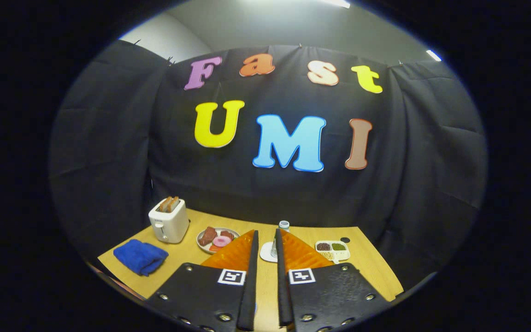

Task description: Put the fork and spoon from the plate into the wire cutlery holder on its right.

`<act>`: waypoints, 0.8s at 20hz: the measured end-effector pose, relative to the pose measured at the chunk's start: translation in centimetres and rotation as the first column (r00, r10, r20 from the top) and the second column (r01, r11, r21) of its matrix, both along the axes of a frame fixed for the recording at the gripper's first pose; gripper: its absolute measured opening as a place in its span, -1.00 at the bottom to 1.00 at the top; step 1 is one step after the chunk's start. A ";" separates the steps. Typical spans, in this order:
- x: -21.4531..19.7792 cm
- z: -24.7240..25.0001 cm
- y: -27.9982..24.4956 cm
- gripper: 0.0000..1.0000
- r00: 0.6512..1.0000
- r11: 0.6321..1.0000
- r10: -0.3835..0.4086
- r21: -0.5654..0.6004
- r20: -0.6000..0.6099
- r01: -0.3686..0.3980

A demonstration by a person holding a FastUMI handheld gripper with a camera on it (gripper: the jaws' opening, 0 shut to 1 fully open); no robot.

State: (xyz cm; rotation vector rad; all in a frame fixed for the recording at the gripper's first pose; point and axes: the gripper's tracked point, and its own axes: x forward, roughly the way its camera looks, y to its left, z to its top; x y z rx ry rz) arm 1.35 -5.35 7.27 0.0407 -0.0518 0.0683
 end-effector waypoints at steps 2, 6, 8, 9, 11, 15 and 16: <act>-1.0 0.6 1.7 -0.16 0.999 1.000 0.020 0.004 0.032 -0.020; -1.4 1.1 1.7 0.77 0.988 0.992 -0.123 0.012 0.096 0.123; -1.3 1.8 3.3 0.99 0.972 0.988 -0.153 0.058 0.177 0.145; -1.3 1.8 4.6 0.99 0.972 0.992 -0.127 0.044 0.199 0.121; -1.0 0.1 6.6 0.98 0.979 0.996 -0.086 0.027 0.183 0.082; -1.2 -0.7 10.7 0.99 0.982 0.999 0.029 0.022 0.185 -0.034; -1.3 -0.8 11.4 0.98 0.983 0.999 0.051 0.005 0.179 -0.052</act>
